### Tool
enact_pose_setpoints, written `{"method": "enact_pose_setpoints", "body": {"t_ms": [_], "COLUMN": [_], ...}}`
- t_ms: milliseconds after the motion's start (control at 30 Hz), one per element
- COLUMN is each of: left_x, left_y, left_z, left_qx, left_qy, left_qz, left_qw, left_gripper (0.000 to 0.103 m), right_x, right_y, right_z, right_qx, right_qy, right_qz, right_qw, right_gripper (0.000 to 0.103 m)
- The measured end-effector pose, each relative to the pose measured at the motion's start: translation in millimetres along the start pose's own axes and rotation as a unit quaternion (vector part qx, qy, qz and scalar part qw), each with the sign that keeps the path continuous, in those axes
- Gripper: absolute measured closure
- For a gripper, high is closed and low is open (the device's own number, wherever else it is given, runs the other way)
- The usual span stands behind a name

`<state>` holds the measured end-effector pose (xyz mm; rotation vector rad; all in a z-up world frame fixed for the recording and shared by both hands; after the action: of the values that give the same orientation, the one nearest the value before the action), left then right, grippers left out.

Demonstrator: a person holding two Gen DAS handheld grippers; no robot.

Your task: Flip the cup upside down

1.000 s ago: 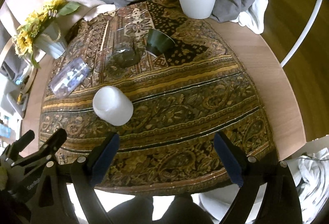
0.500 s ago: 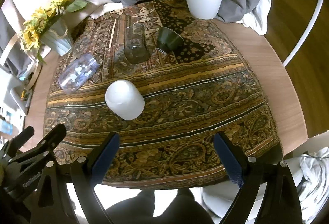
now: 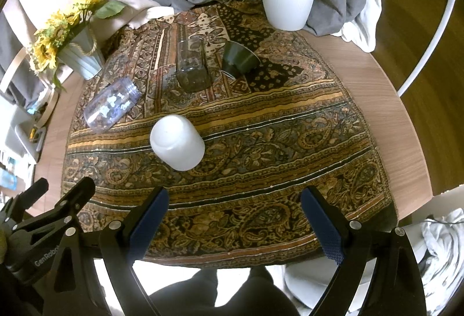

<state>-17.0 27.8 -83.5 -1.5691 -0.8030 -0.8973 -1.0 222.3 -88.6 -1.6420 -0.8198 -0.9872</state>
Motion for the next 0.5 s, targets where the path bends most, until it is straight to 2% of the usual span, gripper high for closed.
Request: {"method": "enact_pose_setpoints", "body": {"t_ms": [500], "left_x": [-1.9], "left_y": [-2.1], "left_z": [1.3], "left_qx": [-0.005], "left_qy": [0.003], "left_qz": [-0.001], "left_qw": [1.0], "left_gripper": [0.0], "right_x": [0.4], "right_y": [-2.4], "right_z": [-1.8], "right_qx": [0.001], "right_qy": [0.002], "right_qz": [0.003], "right_qw": [1.0], "right_gripper": [0.01]}}
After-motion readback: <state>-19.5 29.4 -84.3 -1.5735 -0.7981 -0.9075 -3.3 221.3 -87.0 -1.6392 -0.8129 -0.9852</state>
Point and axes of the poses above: each gripper's, at about its wrist camera, not at the fingertips, and x roughly against the way its jaws point, z to its right, y to its underside, the point moved 7 cm from there along -x, roughly the way its jaws point, and after that the axes turned 8 degrees about -x, right-handed, at the moved point
